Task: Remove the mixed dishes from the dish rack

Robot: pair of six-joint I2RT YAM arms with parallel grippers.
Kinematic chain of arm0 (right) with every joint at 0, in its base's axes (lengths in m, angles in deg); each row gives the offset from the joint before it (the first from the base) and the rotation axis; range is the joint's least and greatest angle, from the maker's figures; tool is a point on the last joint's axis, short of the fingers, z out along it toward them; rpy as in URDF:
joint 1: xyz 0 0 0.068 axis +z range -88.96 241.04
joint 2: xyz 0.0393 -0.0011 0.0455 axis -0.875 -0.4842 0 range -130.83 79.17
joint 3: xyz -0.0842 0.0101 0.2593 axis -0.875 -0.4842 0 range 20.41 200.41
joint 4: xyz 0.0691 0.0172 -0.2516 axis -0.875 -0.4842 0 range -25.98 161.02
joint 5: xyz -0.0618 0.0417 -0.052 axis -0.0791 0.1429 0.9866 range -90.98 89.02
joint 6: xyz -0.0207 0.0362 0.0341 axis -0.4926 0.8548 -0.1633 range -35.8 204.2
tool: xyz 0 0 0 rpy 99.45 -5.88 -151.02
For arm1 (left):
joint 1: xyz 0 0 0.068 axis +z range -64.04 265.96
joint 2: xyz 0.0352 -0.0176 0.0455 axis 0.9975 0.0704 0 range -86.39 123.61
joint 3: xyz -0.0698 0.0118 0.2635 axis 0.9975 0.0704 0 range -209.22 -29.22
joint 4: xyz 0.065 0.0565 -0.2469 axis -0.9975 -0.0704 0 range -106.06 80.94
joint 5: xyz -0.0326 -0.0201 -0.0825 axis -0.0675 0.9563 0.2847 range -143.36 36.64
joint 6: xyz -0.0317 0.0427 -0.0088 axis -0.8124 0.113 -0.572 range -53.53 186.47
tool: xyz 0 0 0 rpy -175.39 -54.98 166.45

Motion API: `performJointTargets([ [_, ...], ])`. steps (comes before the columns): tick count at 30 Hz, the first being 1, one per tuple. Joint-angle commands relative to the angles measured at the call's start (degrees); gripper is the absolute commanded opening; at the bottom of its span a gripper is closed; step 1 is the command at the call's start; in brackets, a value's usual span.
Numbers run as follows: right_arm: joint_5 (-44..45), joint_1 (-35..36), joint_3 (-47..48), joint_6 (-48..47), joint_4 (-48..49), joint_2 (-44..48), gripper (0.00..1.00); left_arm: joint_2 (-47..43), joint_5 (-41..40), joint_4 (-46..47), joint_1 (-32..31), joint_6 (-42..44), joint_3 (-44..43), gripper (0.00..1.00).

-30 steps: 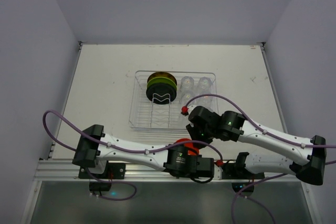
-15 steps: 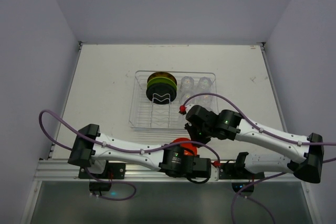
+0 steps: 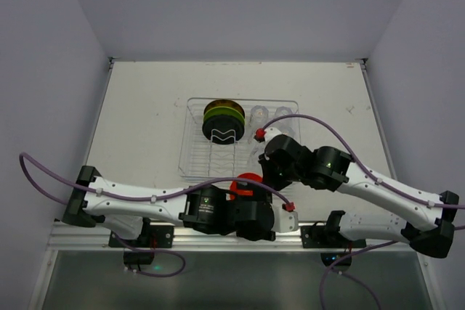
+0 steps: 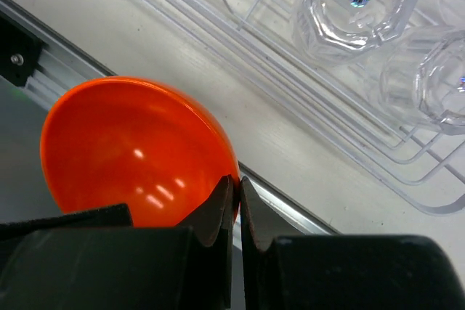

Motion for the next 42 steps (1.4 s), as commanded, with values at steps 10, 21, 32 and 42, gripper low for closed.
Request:
performJointTargets([
  [10,-1.0,-33.3,7.0,-5.1,3.3,4.3,0.00,-14.4,-12.5,16.0,19.4,-2.5,-3.6,1.00],
  [21,-5.4,-69.1,6.9,2.8,22.1,-13.8,0.00,-19.2,-16.3,6.3,54.0,-33.0,-4.7,1.00],
  [32,-5.3,-72.7,16.9,2.8,25.7,-38.9,0.00,-32.1,-11.1,6.0,58.6,-30.8,10.9,1.00],
  [42,-1.7,-73.7,17.8,2.1,26.0,-45.7,0.04,-34.6,-14.0,10.5,58.6,-28.3,17.9,1.00],
])
